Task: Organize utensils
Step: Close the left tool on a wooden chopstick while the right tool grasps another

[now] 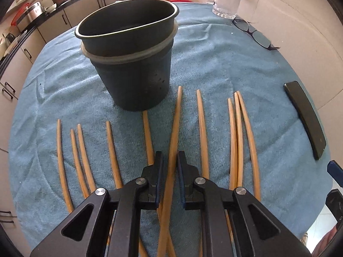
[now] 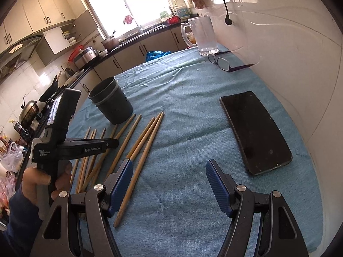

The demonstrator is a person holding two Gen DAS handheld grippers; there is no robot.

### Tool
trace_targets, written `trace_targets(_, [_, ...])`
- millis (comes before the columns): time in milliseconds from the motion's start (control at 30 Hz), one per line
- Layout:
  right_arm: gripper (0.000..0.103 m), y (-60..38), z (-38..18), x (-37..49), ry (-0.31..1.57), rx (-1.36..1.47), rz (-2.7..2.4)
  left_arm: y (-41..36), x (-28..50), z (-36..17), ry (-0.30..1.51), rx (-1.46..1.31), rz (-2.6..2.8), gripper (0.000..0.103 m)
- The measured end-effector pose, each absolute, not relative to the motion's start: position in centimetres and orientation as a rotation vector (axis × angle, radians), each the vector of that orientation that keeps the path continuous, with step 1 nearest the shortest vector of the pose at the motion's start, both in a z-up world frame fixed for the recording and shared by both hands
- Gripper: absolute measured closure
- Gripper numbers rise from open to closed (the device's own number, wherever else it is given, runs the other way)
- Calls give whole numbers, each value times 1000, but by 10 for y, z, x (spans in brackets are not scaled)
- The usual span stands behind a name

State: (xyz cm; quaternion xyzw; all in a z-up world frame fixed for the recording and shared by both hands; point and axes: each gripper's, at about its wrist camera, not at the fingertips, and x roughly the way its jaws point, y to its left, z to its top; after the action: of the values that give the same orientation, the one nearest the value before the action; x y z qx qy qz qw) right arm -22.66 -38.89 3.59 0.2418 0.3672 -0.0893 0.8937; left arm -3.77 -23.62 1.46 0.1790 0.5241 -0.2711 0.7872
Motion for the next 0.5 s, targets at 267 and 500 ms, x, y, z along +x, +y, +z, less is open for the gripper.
trace_targets(267, [28, -386, 38, -224, 773, 505, -180, -204, -58, 50, 1055, 246, -649, 96])
trace_targets(500, [47, -360, 48, -182, 841, 531, -29, -135, -64, 100, 943, 109, -603, 96])
